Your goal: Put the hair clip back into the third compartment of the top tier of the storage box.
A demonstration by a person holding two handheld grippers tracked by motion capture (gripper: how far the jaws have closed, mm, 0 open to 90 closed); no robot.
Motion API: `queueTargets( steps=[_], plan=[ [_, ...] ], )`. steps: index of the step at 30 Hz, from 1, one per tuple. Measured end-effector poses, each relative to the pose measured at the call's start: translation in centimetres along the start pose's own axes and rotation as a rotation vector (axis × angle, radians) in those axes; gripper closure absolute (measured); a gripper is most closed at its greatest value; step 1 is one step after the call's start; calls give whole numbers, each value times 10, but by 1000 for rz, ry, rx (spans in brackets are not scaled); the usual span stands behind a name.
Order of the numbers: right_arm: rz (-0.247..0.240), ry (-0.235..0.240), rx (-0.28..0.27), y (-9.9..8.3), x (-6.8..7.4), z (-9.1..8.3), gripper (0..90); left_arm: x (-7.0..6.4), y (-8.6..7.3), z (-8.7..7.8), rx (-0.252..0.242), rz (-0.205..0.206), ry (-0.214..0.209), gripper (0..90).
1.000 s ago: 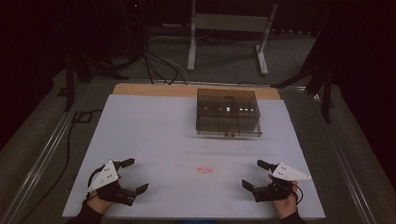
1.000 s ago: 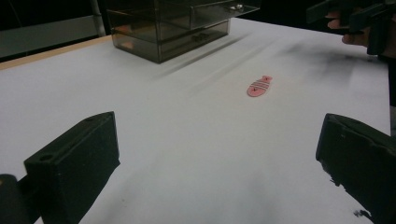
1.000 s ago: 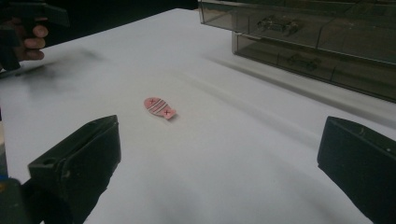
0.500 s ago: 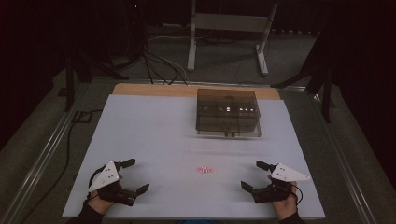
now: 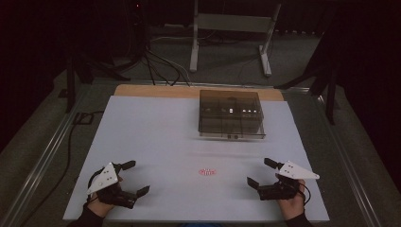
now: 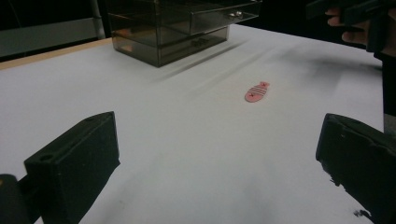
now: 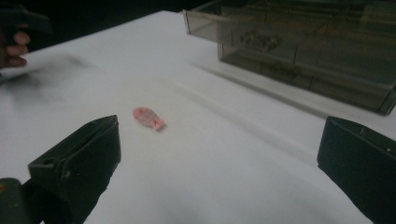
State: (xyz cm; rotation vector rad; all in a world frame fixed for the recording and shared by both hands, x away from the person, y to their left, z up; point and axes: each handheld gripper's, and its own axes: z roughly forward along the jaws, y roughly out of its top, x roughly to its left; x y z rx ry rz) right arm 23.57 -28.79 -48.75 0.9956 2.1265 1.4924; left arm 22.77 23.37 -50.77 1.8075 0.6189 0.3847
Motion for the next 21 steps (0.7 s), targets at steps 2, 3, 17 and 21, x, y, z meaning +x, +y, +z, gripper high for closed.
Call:
queueTargets(
  steps=[2, 3, 17, 21],
  plan=[
    [3, -1, -8, 6, 0, -2, 0, 0, 0, 0, 5, -1, 2, 5],
    [12, -2, -12, 8, 0, -3, 0, 0, 0, 0, 5, -3, 1, 5],
    [-9, -5, 5, 40, 6, -7, 0, 0, -1, 0, 8, -9, -9, 5],
    [-21, 8, 9, 47, 7, -4, 0, -1, 0, -1, 6, -11, -11, 5]
  ],
)
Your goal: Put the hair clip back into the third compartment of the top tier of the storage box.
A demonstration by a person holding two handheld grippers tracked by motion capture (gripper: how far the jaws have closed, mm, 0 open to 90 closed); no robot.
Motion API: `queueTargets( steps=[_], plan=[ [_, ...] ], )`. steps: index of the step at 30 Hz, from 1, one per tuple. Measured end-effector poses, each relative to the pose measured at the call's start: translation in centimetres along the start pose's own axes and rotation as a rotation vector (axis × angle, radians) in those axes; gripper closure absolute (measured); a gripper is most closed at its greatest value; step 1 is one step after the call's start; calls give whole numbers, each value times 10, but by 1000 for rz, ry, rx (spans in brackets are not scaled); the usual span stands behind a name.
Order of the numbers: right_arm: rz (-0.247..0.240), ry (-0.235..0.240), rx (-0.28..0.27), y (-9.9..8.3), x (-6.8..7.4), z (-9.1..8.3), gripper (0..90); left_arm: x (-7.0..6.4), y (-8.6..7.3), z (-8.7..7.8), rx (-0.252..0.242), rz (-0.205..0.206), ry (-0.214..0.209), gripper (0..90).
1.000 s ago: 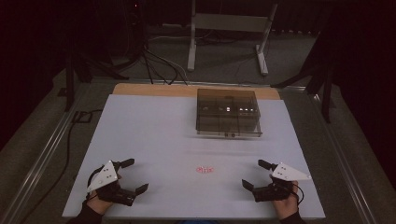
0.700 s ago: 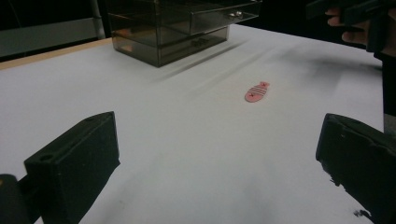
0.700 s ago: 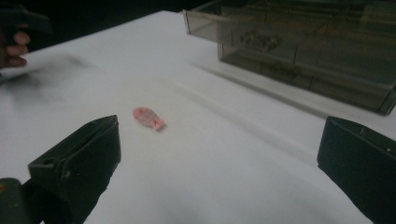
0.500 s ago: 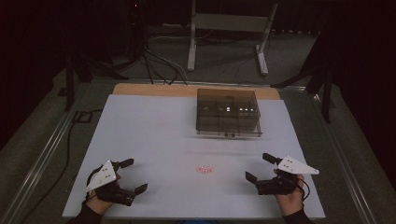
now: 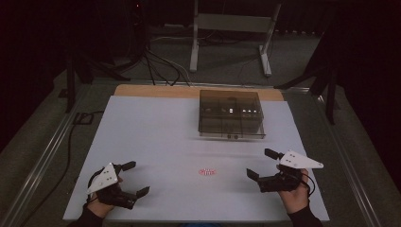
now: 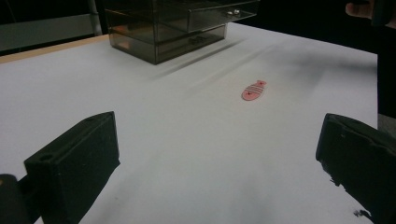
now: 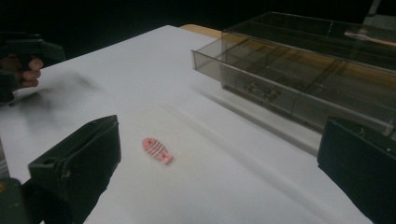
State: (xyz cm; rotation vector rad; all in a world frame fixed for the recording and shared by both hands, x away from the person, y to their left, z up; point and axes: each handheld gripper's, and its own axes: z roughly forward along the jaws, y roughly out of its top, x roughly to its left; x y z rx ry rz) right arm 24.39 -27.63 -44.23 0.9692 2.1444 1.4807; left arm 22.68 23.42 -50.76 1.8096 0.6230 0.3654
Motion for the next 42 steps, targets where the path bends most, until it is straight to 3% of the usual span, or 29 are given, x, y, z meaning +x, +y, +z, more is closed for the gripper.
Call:
queueTargets(
  steps=[25, 42],
  plan=[
    [-52, 72, 26, 23, 11, 27, 0, 0, 2, -1, -11, -7, -7, 5],
    [-60, 142, 51, 32, 16, 53, 0, -2, 3, -2, -13, 2, -12, 5]
  ],
)
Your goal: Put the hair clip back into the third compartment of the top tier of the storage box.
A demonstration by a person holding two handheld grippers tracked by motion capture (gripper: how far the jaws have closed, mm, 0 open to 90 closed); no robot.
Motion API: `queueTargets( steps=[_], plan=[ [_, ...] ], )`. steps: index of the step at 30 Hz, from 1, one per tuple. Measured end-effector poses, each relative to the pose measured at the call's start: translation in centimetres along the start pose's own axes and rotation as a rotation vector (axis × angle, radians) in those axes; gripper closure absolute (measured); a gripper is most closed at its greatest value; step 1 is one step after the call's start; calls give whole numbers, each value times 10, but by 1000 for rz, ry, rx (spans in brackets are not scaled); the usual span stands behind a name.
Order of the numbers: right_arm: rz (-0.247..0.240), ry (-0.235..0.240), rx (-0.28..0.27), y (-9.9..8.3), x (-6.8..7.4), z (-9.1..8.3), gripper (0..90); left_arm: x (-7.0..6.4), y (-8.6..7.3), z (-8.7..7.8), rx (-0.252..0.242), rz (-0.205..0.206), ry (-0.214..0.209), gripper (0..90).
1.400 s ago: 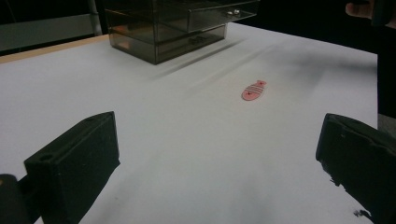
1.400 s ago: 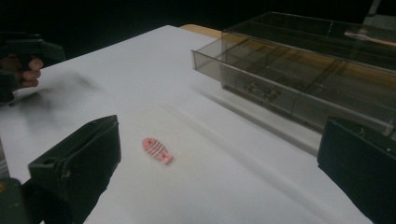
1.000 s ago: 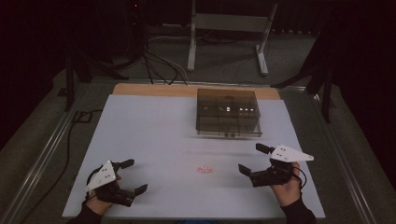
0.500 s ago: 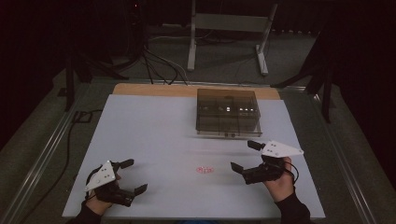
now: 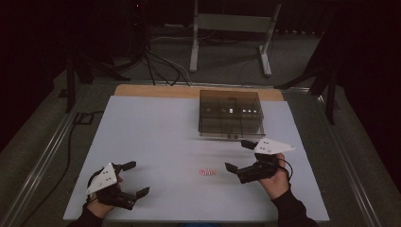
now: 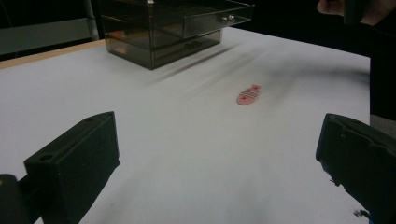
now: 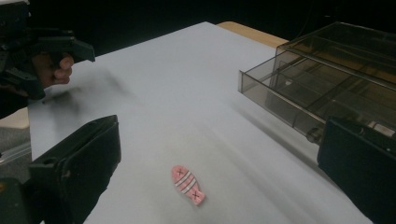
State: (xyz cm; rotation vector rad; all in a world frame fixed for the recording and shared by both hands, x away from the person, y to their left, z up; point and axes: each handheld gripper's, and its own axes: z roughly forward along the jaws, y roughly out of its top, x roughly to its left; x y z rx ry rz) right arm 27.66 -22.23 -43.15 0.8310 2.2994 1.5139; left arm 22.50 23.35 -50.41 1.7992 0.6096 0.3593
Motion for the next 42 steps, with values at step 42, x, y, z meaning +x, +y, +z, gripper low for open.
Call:
queueTargets(
  steps=[42],
  plan=[
    [-6, 232, 213, -18, -12, 83, 0, -1, 1, 1, 2, 4, -8, 5]
  ],
)
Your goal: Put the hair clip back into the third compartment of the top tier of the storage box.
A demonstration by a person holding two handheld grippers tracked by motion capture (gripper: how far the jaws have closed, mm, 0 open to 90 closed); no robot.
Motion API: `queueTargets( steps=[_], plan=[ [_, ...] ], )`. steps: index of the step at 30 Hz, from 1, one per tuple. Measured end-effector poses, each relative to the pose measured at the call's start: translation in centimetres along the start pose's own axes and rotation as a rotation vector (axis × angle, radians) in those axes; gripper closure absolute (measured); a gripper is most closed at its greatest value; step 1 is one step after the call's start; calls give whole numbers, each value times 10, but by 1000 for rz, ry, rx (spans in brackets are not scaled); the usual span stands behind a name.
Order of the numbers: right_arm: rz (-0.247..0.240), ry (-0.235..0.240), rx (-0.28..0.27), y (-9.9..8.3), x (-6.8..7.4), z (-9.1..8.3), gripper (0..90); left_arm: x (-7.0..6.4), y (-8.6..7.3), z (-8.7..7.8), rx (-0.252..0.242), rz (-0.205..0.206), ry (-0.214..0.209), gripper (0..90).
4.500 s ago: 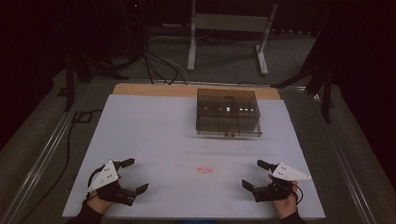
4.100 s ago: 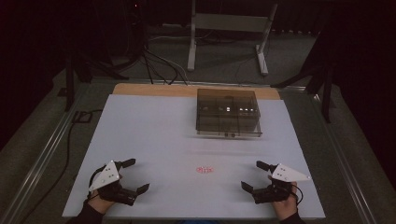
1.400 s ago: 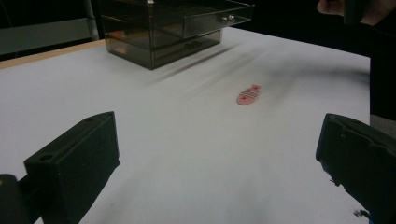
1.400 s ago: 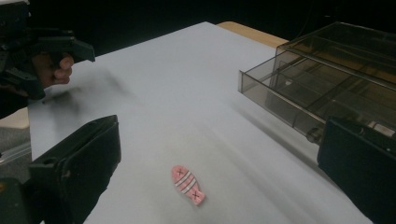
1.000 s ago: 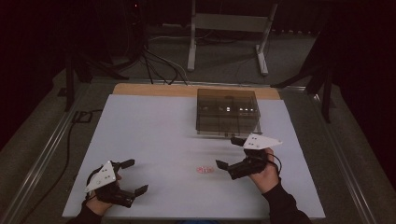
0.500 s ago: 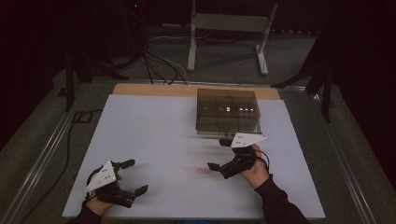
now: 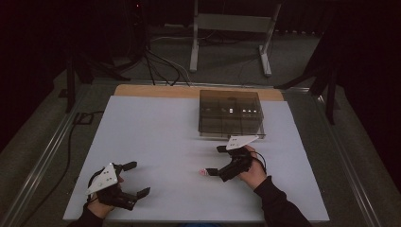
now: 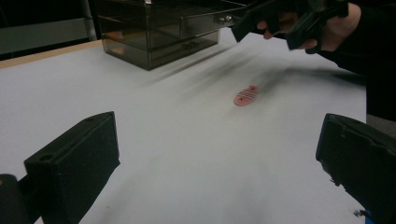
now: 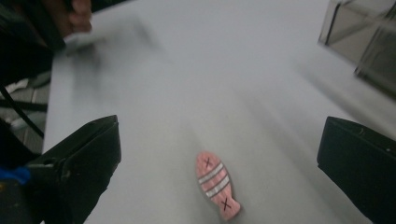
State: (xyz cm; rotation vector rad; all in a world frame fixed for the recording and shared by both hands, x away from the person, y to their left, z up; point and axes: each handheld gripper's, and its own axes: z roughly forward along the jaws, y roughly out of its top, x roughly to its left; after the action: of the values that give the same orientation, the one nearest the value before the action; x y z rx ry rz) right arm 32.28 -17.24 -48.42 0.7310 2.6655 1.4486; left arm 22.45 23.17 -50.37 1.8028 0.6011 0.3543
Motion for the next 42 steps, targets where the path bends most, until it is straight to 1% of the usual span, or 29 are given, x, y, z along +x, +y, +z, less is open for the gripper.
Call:
queueTargets(
  steps=[2, 3, 4, 5, 6, 7, 8, 9, 10, 11, 14, 16, 18, 19, 21, 24, 26, 28, 29, 32, 33, 37, 38, 39, 40, 41, 42],
  plan=[
    [2, 9, 20, -1, -1, 4, 0, 0, 0, 0, -3, 0, -1, 5],
    [2, 2, 27, -2, -1, 7, 0, 0, 0, 0, -3, -3, -1, 5],
    [7, 9, 31, -3, -2, 8, 39, 0, 0, 0, -2, -5, -1, 5],
    [13, -3, 30, -3, -2, 10, 79, 0, 0, 0, 0, -1, 0, 5],
    [22, -22, 32, -3, -2, 12, 84, 0, 0, 0, 1, 1, 0, 5],
    [27, -22, 45, -4, -3, 14, 90, 0, 0, 0, -1, -1, -2, 5],
    [22, -24, 56, -4, -3, 15, 128, 0, 0, 1, -2, -4, -1, 5],
    [16, -31, 61, -5, -3, 16, 150, 1, 0, 0, -1, -6, 0, 5],
    [18, -27, 71, -6, -4, 18, 163, 0, 0, 0, -1, -5, 0, 5],
    [19, -24, 83, -6, -4, 19, 196, 0, 0, 0, -1, -3, 0, 5],
    [-15, -47, 121, -8, -4, 22, 322, 1, 0, 0, -5, -3, -2, 5],
    [-17, -42, 133, -8, -4, 23, 424, 1, 0, 0, -1, -5, 0, 5],
    [-23, -41, 150, -9, -4, 26, 474, 0, 0, 0, 0, -1, -1, 5],
    [-23, -41, 150, -9, -4, 26, 474, 0, 0, 0, 0, -1, -1, 5],
    [-37, -31, 178, -9, -3, 31, 547, 0, 0, 0, -3, -6, -1, 5],
    [-44, -25, 197, -10, -3, 35, 586, 0, 0, 0, 0, -2, -2, 5],
    [-61, -28, 217, -11, -2, 38, 609, 1, 0, 1, -1, -3, -2, 5],
    [-60, -30, 224, -11, -1, 40, 627, 1, 0, 1, 2, -3, -2, 5],
    [-64, -28, 235, -11, -2, 42, 643, 0, 0, 1, 5, 3, -3, 5],
    [-71, -29, 235, -11, -2, 43, 655, 0, 0, 1, 1, -1, -4, 5],
    [-81, -18, 245, -11, 0, 43, 698, 0, 0, 1, 3, -1, -3, 5],
    [-93, -14, 257, -11, 3, 44, 699, 0, 0, 1, 4, 1, -5, 5],
    [-102, -19, 264, -10, 4, 44, 714, 1, 0, 1, 3, -4, -5, 5],
    [-104, -24, 258, -9, 4, 43, 757, 0, -1, 1, 8, -2, -6, 5],
    [-104, -24, 258, -9, 4, 43, 757, 0, -1, 1, 8, -2, -6, 5],
    [-104, -25, 254, -8, 5, 40, 796, 0, -1, 2, 10, 3, -7, 5],
    [-107, -27, 255, -8, 6, 39, 804, 0, -1, 2, 10, 3, -7, 5]
  ],
)
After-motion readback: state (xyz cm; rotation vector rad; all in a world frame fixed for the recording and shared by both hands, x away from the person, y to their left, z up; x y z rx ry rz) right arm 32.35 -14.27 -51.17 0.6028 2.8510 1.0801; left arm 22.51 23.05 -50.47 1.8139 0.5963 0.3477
